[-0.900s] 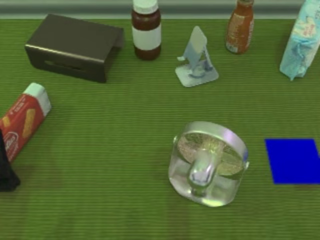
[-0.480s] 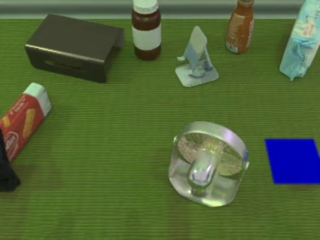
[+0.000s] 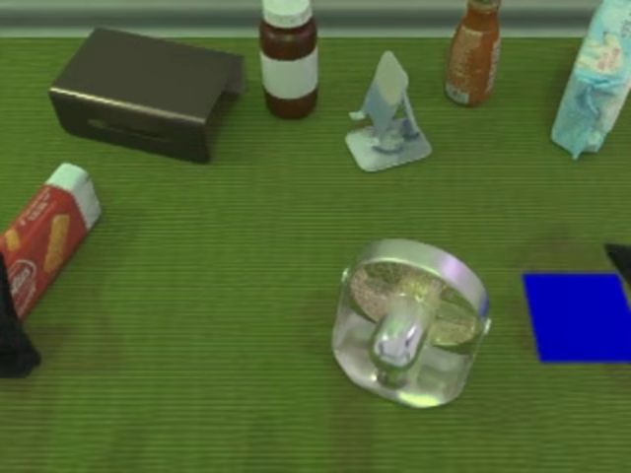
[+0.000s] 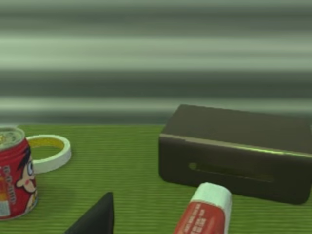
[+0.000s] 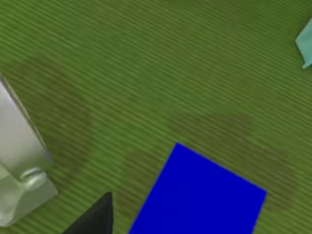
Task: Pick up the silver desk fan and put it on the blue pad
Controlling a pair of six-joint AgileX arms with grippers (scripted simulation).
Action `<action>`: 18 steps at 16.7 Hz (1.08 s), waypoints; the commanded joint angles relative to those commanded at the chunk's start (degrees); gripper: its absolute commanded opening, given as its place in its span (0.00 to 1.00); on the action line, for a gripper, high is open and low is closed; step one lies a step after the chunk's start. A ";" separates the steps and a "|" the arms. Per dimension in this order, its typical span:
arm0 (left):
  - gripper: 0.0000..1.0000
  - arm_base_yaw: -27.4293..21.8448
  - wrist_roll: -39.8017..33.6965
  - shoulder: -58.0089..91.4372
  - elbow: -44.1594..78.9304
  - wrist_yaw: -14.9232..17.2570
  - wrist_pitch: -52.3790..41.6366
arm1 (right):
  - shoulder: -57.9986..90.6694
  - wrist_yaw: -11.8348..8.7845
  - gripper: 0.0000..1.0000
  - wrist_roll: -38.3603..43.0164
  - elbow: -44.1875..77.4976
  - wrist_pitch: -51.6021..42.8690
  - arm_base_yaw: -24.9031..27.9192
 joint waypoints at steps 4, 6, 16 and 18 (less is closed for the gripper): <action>1.00 0.00 0.00 0.00 0.00 0.00 0.00 | 23.40 0.12 1.00 -4.96 23.12 -16.56 7.88; 1.00 0.00 0.00 0.00 0.00 0.00 0.00 | 34.38 0.22 1.00 -7.15 34.00 -24.19 11.39; 1.00 0.00 0.00 0.00 0.00 0.00 0.00 | 65.27 0.52 1.00 -13.20 64.00 -46.76 21.21; 1.00 0.00 0.00 0.00 0.00 0.00 0.00 | 65.44 0.53 1.00 -13.23 64.17 -46.90 21.26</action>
